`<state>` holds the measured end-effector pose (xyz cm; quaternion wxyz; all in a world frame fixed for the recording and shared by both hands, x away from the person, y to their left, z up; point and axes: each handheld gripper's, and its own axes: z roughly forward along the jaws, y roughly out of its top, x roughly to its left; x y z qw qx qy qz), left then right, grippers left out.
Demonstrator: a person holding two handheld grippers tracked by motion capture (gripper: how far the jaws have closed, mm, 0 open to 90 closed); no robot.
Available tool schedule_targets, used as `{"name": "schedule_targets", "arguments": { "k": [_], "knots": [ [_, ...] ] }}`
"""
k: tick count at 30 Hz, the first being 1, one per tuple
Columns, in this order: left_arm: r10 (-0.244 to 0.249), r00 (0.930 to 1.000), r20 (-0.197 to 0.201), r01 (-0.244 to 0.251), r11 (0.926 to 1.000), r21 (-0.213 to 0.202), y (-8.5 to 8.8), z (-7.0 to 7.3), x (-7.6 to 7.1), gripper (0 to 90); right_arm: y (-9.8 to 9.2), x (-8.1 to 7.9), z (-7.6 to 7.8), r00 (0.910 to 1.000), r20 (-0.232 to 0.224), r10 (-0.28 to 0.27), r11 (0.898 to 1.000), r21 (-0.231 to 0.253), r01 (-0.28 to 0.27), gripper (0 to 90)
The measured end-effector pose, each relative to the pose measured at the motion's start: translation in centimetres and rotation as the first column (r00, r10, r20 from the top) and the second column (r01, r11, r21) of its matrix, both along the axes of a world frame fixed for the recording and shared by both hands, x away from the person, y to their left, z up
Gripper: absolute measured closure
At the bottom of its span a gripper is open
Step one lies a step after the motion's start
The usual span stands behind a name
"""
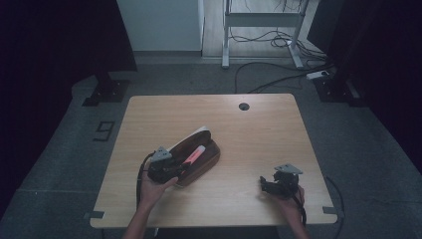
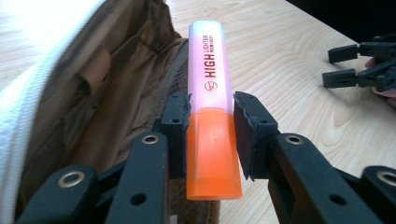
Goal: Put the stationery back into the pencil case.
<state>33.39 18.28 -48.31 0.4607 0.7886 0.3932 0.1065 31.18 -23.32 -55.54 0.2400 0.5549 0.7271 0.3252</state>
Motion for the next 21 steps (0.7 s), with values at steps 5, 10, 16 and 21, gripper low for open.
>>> {"name": "schedule_targets", "arguments": {
  "k": [5, 10, 16, 21],
  "knots": [
    [0.015, 0.9999, -0.004, -0.015, 0.9999, 0.006, 0.4, -0.1, 0.5, 67.1, 0.0, 0.0, 0.0, 1.0000, 0.000, -0.001, 1.000, 0.000, 0.001, 12.6],
    [0.023, 0.9997, 0.003, -0.023, 0.9995, 0.021, 0.4, 0.0, 1.0, 67.1, 0.1, 0.2, 0.0, 1.0000, 0.001, 0.002, 1.000, 0.000, -0.002, 12.7],
    [0.039, 0.9992, 0.004, -0.040, 0.9987, 0.031, 0.3, -0.1, 1.6, 67.0, 0.1, 0.2, 0.0, 1.0000, 0.001, 0.002, 1.000, -0.001, -0.002, 12.7],
    [0.057, 0.9983, 0.003, -0.058, 0.9963, 0.064, 0.2, -0.5, 2.1, 67.1, 0.1, 0.2, 0.0, 1.0000, 0.001, 0.002, 1.000, 0.000, -0.002, 12.7]
  ]
}}
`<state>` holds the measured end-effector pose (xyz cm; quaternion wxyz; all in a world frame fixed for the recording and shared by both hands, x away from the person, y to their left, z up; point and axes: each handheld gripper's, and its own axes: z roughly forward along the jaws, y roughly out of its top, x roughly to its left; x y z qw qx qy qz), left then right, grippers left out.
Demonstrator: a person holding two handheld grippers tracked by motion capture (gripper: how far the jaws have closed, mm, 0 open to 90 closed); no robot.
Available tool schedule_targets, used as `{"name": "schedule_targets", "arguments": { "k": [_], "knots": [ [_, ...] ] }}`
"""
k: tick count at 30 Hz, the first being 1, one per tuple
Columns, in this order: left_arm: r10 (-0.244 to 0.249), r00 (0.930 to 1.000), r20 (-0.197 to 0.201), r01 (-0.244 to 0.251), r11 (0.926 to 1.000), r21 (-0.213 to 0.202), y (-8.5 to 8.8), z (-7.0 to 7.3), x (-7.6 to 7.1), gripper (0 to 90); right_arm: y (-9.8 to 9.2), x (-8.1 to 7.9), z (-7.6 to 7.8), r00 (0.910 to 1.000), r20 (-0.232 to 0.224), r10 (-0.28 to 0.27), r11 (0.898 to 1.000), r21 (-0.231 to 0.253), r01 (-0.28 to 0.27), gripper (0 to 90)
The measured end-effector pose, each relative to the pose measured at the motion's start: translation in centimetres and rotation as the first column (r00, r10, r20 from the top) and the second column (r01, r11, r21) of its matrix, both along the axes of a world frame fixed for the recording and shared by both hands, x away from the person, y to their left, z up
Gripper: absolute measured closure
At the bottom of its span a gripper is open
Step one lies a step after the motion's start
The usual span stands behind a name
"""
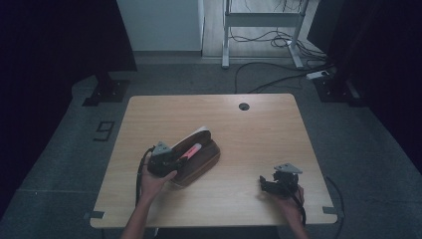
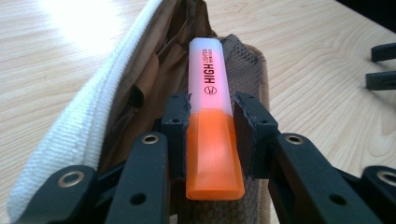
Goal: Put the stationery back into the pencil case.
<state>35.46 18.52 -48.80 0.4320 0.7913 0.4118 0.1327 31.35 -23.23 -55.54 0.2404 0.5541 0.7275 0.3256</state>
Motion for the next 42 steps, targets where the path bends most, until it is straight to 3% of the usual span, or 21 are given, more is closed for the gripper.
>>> {"name": "schedule_targets", "arguments": {
  "k": [3, 4, 5, 9, 12, 18, 31, 32, 42],
  "knots": [
    [0.010, 0.9999, 0.004, -0.010, 0.9999, 0.010, 0.0, 0.0, 0.0, 67.0, 0.0, 0.0, 0.0, 1.0000, 0.000, 0.000, 1.000, 0.000, 0.000, 12.7],
    [0.036, 0.9991, 0.022, -0.037, 0.9986, 0.037, -0.1, 0.0, 0.0, 66.9, 0.0, 0.0, 0.0, 1.0000, 0.000, 0.000, 1.000, 0.000, 0.000, 12.7],
    [0.036, 0.9991, 0.022, -0.037, 0.9986, 0.037, -0.1, 0.0, 0.0, 66.3, 0.0, 0.0, 0.0, 1.0000, 0.000, 0.000, 1.000, 0.000, 0.000, 12.7],
    [0.056, 0.9974, 0.046, -0.057, 0.9977, 0.035, 0.0, 0.1, -0.5, 52.6, 0.0, 0.0, 0.0, 1.0000, 0.000, 0.000, 1.000, 0.000, 0.000, 12.7],
    [0.076, 0.9946, 0.071, -0.078, 0.9967, 0.021, 0.3, 0.5, -1.3, 47.7, 0.0, 0.0, 0.0, 1.0000, 0.000, 0.000, 1.000, 0.000, 0.000, 12.7],
    [0.063, 0.9940, 0.089, -0.061, 0.9978, -0.024, 0.6, 1.2, -2.4, 46.3, 0.0, 0.0, 0.0, 1.0000, 0.000, 0.000, 1.000, -0.001, 0.000, 12.7],
    [0.010, 0.9978, 0.066, -0.005, 0.9971, -0.076, 0.2, 1.0, -4.3, 44.5, 0.0, 0.0, 0.0, 1.0000, 0.000, 0.000, 1.000, 0.000, 0.000, 12.7],
    [0.010, 0.9987, 0.050, -0.005, 0.9944, -0.105, 0.3, 0.7, -4.8, 44.4, 0.0, 0.0, 0.0, 1.0000, 0.000, 0.000, 1.000, 0.000, 0.000, 12.8],
    [0.010, 0.9999, 0.001, -0.010, 0.9943, -0.106, 0.6, -1.5, -7.6, 44.1, 0.0, 0.0, 0.0, 1.0000, 0.000, 0.000, 1.000, 0.000, 0.000, 12.7]
  ]
}}
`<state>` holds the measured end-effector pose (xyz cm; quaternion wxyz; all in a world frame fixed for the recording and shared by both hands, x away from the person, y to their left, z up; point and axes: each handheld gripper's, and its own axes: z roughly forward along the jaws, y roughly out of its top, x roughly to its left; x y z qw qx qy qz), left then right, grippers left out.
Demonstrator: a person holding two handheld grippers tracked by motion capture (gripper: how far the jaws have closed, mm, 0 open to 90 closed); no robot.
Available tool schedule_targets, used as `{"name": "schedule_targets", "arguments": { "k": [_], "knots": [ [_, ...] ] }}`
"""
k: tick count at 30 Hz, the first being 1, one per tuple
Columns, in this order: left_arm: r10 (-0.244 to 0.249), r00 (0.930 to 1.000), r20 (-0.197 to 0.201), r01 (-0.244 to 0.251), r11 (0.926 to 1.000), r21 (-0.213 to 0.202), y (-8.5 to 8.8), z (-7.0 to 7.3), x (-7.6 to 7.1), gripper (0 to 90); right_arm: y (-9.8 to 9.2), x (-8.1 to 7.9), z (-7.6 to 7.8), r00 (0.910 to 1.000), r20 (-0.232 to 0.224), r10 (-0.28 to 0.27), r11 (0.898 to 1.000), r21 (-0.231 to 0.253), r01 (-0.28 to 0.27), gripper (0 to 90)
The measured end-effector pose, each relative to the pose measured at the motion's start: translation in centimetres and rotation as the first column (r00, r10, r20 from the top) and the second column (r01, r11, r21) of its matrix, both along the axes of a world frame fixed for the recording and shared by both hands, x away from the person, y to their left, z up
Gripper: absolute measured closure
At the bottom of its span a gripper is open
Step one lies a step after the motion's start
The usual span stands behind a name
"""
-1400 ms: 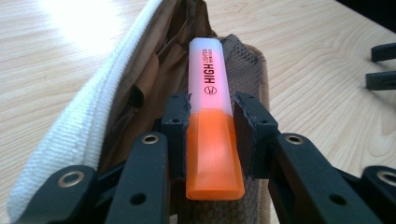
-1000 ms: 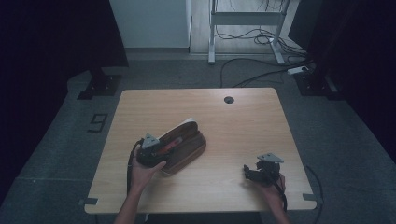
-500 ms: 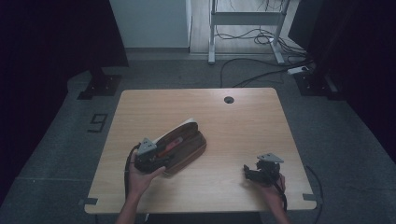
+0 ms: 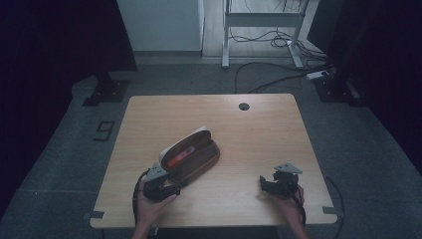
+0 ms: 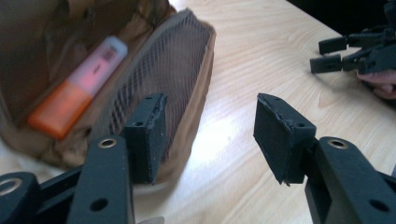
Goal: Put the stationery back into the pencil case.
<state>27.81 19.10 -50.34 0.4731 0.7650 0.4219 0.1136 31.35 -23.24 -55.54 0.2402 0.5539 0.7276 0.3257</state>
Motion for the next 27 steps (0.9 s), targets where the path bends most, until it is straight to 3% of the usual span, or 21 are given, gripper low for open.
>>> {"name": "schedule_targets", "arguments": {
  "k": [3, 4, 6, 10, 18, 27],
  "knots": [
    [0.008, 0.9999, -0.009, -0.008, 1.0000, 0.001, 0.4, -0.4, -0.4, 44.6, 0.0, 0.0, 0.0, 1.0000, 0.000, 0.000, 1.000, 0.000, 0.000, 12.7],
    [0.016, 0.9997, -0.018, -0.016, 0.9996, 0.023, 0.7, -0.9, -0.7, 44.5, 0.0, 0.0, 0.0, 1.0000, 0.000, 0.000, 1.000, 0.000, 0.000, 12.8],
    [0.020, 0.9995, -0.024, -0.020, 0.9994, 0.028, 0.9, -1.2, -0.9, 43.8, 0.0, 0.0, 0.0, 1.0000, 0.000, 0.000, 1.000, 0.000, 0.000, 12.8],
    [0.050, 0.9974, -0.052, -0.049, 0.9985, 0.024, 2.1, -2.5, -1.5, 43.1, 0.0, 0.0, 0.0, 1.0000, 0.000, 0.000, 1.000, 0.000, 0.000, 12.8],
    [0.088, 0.9943, -0.059, -0.087, 0.9960, 0.021, 3.9, -3.0, -2.2, 42.2, 0.1, 0.0, 0.0, 1.0000, 0.001, -0.003, 1.000, -0.002, 0.003, 12.9],
    [0.077, 0.9954, -0.057, -0.075, 0.9967, 0.031, 3.7, -3.3, -2.0, 41.8, 0.1, 0.0, 0.0, 1.0000, 0.001, -0.004, 1.000, -0.002, 0.004, 12.8]
  ]
}}
